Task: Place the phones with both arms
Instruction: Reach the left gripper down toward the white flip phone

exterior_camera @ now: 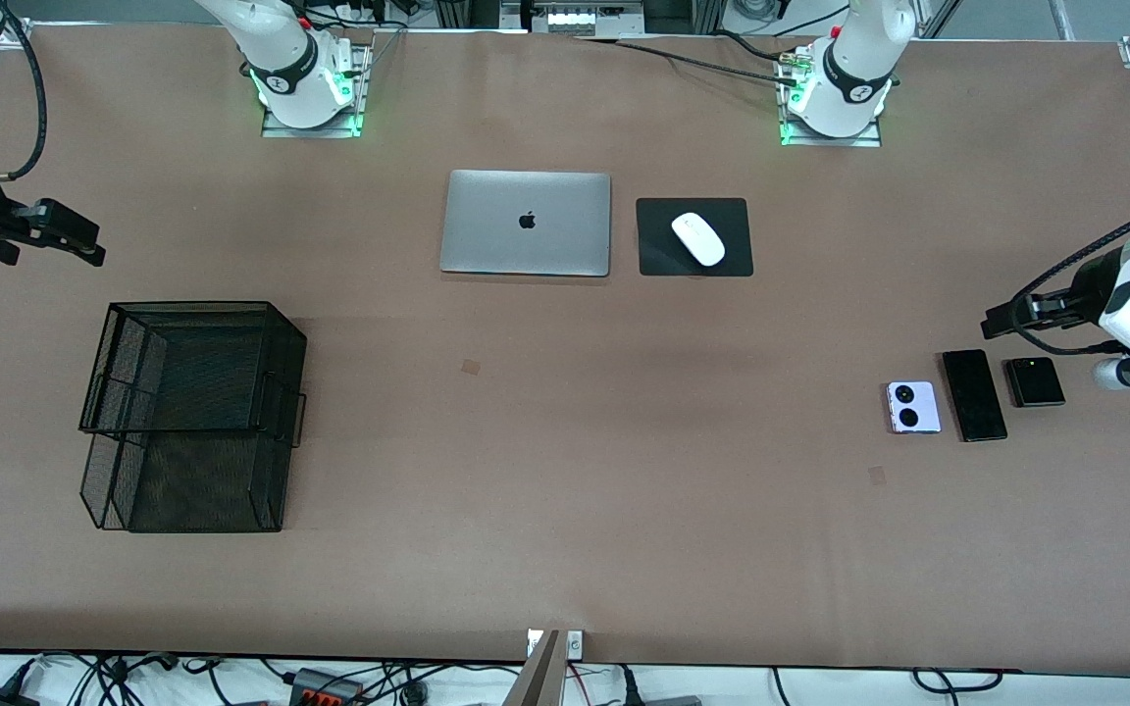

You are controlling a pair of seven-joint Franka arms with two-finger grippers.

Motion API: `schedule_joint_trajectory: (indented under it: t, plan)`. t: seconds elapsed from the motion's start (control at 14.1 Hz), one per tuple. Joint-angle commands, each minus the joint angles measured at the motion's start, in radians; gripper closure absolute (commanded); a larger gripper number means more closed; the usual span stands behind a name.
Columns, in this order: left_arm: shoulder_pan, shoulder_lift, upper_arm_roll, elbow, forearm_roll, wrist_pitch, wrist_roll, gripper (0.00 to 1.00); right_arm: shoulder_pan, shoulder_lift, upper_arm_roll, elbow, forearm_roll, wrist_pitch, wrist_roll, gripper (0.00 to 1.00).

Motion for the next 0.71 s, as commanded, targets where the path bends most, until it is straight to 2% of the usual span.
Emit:
schedule_joint_trajectory:
  t: [0.0,0.64]
  plan:
    - [0.009,-0.036,-0.004,-0.032,-0.008,0.001,0.023,0.00,-0.002,-0.016,0.006,-0.017,-0.002,0.006,0.016,0.00]
    - [0.009,-0.030,-0.014,-0.043,-0.006,-0.006,0.028,0.00,-0.004,-0.003,0.004,-0.012,-0.002,0.012,0.016,0.00]
